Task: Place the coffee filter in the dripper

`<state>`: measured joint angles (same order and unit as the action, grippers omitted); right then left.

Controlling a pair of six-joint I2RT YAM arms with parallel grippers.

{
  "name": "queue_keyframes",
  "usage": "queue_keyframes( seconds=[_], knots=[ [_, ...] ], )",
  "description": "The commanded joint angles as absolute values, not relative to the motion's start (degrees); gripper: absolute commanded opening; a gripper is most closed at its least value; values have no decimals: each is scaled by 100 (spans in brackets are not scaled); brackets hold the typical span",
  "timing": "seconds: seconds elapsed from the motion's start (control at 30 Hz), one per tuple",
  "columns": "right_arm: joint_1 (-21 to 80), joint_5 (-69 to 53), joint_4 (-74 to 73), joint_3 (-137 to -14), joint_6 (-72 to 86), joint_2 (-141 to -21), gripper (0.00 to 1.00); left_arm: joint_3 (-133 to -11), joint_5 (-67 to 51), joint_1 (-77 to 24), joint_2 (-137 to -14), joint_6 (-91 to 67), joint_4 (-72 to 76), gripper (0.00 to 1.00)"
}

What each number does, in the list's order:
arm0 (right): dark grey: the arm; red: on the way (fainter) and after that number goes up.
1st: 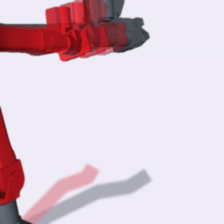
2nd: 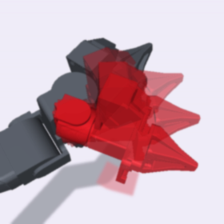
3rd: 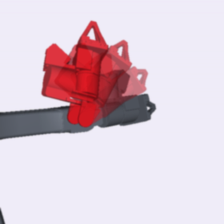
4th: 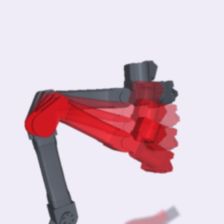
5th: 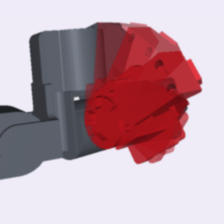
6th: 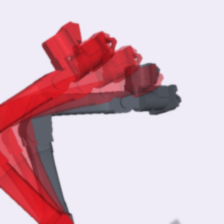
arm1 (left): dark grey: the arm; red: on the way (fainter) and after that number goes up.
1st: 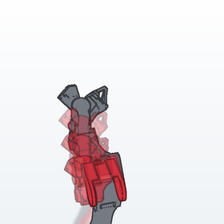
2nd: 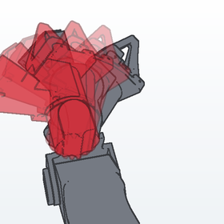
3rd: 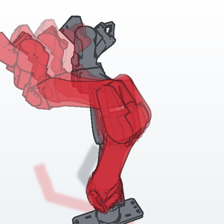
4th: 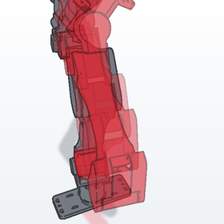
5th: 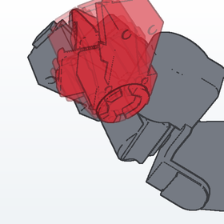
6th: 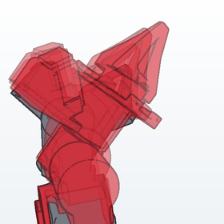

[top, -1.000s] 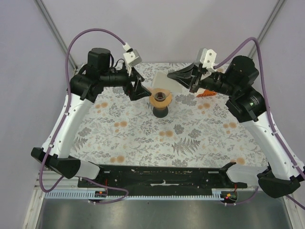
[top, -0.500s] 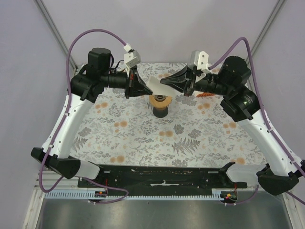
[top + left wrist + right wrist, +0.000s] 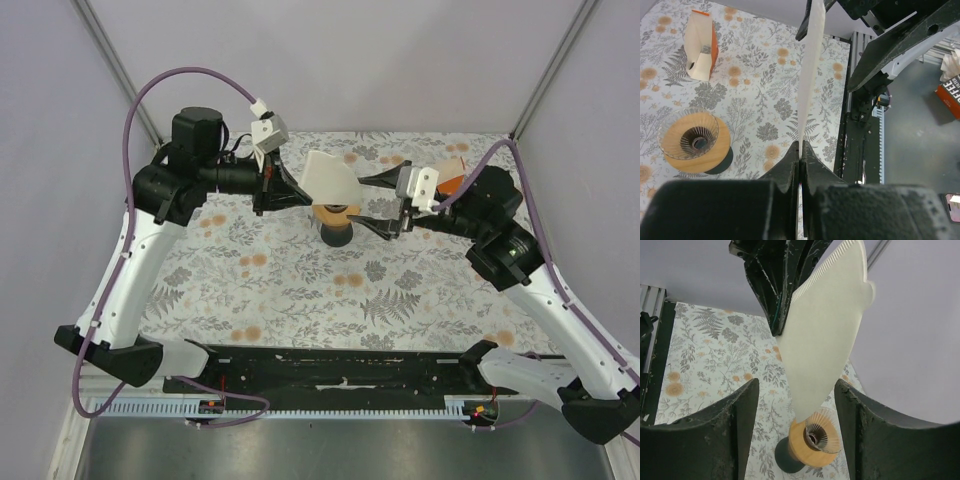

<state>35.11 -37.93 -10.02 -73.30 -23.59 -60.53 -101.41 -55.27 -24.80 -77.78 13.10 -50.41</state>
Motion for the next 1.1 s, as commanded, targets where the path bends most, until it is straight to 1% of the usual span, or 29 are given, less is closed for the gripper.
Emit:
queue_keyframes(
  seconds=[0.0, 0.13, 0.33, 0.57, 0.83, 1.07],
  knots=[
    [3542, -3982, 130, -7022, -2707, -5756, 69, -10213, -5317, -2549, -7646, 1933, -5422, 2],
    [3542, -3964, 202, -7391, -2584, -5950, 70, -10222, -5247, -2645, -7638, 2179, -5581, 2],
    [3630, -4236, 475, -7532, -2601, -6126, 69, -10187, -5124, -2698, -7655, 2259, -5625, 2],
    [3709, -4403, 361, -7646, -2646, -6214, 60, -10187, -5106, -2742, -7690, 2303, -5669, 2],
    [3779, -4421, 80, -7752, -2812, -6275, 56, -10222, -5089, -2768, -7690, 2320, -5695, 2],
    [3788, -4245, -202, -7805, -2909, -6337, 54, -10257, -5071, -2777, -7708, 2355, -5722, 2]
  ],
)
